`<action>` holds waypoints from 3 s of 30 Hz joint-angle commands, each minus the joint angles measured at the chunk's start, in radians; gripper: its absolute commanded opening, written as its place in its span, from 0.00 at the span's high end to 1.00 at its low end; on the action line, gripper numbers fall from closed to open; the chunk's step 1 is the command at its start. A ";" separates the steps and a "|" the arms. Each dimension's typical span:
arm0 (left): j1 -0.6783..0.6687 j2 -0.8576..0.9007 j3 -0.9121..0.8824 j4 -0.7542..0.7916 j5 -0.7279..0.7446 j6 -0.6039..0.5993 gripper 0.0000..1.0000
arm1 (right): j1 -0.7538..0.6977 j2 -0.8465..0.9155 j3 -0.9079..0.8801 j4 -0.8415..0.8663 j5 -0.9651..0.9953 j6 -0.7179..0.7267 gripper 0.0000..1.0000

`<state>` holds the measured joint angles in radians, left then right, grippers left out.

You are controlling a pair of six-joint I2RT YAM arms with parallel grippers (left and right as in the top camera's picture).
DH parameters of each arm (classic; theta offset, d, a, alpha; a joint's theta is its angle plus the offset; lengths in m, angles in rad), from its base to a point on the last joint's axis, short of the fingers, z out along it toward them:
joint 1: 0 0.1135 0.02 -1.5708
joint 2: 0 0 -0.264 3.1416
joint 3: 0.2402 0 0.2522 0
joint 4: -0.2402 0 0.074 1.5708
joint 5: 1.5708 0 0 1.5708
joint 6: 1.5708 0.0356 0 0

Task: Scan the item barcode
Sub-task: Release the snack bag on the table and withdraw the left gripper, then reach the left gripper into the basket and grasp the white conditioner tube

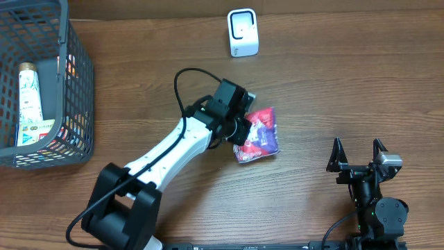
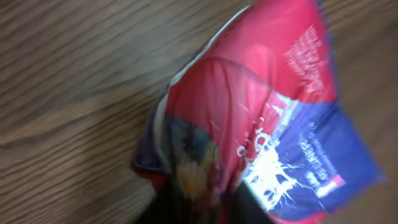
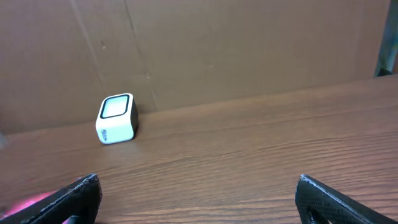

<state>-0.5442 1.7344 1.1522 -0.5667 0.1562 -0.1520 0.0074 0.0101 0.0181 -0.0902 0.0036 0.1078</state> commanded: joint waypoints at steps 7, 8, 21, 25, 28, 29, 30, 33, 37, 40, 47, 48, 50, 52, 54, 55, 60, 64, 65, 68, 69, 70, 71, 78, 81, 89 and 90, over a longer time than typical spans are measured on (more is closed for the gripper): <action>0.053 -0.048 0.368 -0.294 -0.170 -0.027 0.00 | 0.004 -0.005 -0.010 0.005 -0.005 -0.003 0.00; 0.063 -0.058 0.454 -0.351 -0.170 -0.028 0.00 | 0.004 -0.004 -0.010 0.005 -0.005 -0.003 0.00; 0.882 -0.073 1.459 -0.845 -0.143 -0.063 0.00 | 0.004 0.106 -0.010 0.006 -0.028 0.180 0.00; 1.152 -0.009 1.452 -0.818 -0.005 -0.062 0.00 | 0.004 0.188 -0.010 0.006 -0.032 0.272 0.00; 1.239 0.070 1.452 -0.811 0.002 -0.061 0.00 | 0.004 0.247 -0.010 0.007 -0.039 0.298 0.00; 1.249 0.102 1.452 -0.814 -0.006 -0.054 0.00 | 0.004 0.261 -0.010 0.008 -0.042 0.298 0.00; 1.254 0.137 1.452 -0.818 -0.018 -0.039 0.00 | 0.004 0.275 -0.010 0.009 -0.051 0.298 0.00; 1.252 0.244 1.452 -0.831 -0.058 0.001 0.00 | 0.004 0.292 -0.010 0.010 -0.054 0.315 0.00; 1.241 0.428 1.452 -0.843 -0.100 0.003 0.00 | 0.004 0.293 -0.010 0.009 -0.054 0.315 0.00; 1.238 0.545 1.452 -0.845 -0.135 0.041 0.01 | 0.004 0.293 -0.010 0.009 -0.054 0.315 0.00; 1.236 0.692 1.452 -0.787 -0.188 0.139 0.07 | 0.004 0.293 -0.010 0.009 -0.054 0.315 0.00; 1.231 0.714 1.452 -0.773 -0.221 0.148 0.06 | 0.004 0.293 -0.010 0.009 -0.054 0.315 0.00; 1.224 0.736 1.452 -0.761 -0.275 0.162 0.06 | 0.004 0.293 -0.010 0.009 -0.054 0.315 0.00; 1.218 0.761 1.452 -0.743 -0.318 0.168 0.06 | 0.004 0.293 -0.010 0.009 -0.054 0.315 0.00; 1.214 0.780 1.452 -0.722 -0.321 0.175 0.06 | 0.004 0.293 -0.010 0.009 -0.054 0.315 0.00; 1.213 0.787 1.452 -0.713 -0.321 0.175 0.06 | 0.004 0.293 -0.010 0.009 -0.053 0.315 0.00; 1.210 0.830 1.452 -0.677 -0.325 0.222 0.06 | 0.004 0.293 -0.010 0.009 -0.053 0.315 0.00; 1.211 0.881 1.452 -0.650 -0.324 0.232 0.06 | 0.004 0.293 -0.010 0.009 -0.053 0.315 0.00; 1.211 0.894 1.452 -0.647 -0.324 0.241 0.07 | 0.004 0.293 -0.010 0.009 -0.053 0.315 0.00; 1.211 0.921 1.450 -0.635 -0.324 0.283 0.07 | 0.004 0.293 -0.010 0.009 -0.053 0.315 0.00; 1.211 0.924 1.450 -0.631 -0.324 0.291 0.08 | 0.004 0.293 -0.010 0.009 -0.053 0.315 0.00; 1.211 0.929 1.450 -0.624 -0.324 0.300 0.09 | 0.004 0.293 -0.010 0.009 -0.053 0.315 0.00; 1.211 0.932 1.450 -0.617 -0.323 0.308 0.09 | 0.004 0.293 -0.010 0.009 -0.053 0.315 0.00; 1.211 0.962 1.448 -0.576 -0.323 0.351 0.20 | 0.004 0.293 -0.010 0.009 -0.053 0.315 0.00; 1.211 0.982 1.448 -0.578 -0.323 0.351 0.46 | 0.004 0.293 -0.010 0.009 -0.053 0.315 0.00; 1.211 1.043 1.448 -0.596 -0.321 0.351 0.49 | 0.004 0.293 -0.010 0.009 -0.054 0.315 0.00; 1.212 1.052 1.447 -0.600 -0.321 0.351 0.43 | 0.004 0.293 -0.010 0.009 -0.054 0.315 0.00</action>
<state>0.6689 2.6640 2.5984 -1.1519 -0.1730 0.1883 0.0071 0.3035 0.0181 -0.0895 -0.0479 0.4183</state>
